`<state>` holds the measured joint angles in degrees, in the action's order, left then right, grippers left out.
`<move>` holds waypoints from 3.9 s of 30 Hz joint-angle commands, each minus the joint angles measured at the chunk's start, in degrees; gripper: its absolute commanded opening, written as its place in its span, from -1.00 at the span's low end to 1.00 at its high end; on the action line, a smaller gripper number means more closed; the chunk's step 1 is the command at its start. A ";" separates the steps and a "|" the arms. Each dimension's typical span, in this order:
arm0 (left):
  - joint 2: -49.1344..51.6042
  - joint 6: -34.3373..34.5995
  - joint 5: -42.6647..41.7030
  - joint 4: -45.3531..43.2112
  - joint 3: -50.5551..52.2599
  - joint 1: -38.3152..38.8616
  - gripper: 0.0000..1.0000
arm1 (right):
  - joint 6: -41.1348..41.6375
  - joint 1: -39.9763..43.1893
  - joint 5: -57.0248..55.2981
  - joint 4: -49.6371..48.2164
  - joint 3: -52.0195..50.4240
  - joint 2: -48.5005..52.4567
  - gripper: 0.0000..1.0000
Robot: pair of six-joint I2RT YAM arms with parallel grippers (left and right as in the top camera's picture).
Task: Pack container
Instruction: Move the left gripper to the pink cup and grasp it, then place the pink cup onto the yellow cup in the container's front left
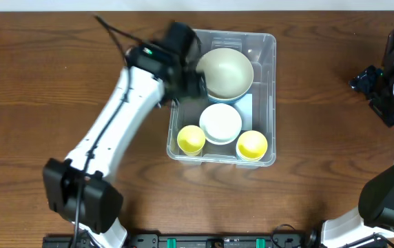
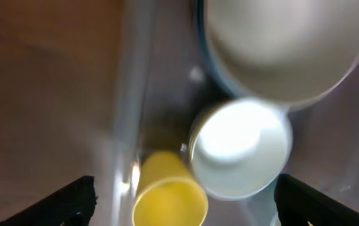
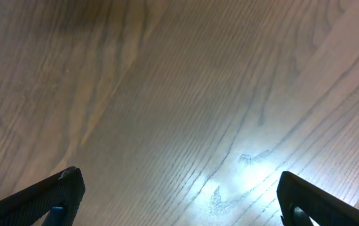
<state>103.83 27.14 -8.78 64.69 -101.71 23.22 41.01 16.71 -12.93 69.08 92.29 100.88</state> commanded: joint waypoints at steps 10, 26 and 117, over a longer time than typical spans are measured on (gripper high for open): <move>3.02 -0.94 0.87 -2.51 -8.39 -18.88 0.83 | 0.72 0.17 -1.20 -0.11 -0.04 -0.26 0.99; 23.63 -0.92 0.63 -9.62 -8.39 -24.17 0.84 | 0.72 0.15 -1.20 -0.11 -0.07 -0.26 0.99; -16.59 -0.50 4.20 9.68 8.35 -0.09 0.96 | 0.72 0.15 -1.20 -0.11 -0.07 -0.26 0.98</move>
<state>92.79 26.98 -5.72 73.30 -91.11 25.10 41.01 16.71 -12.95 69.06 92.27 100.88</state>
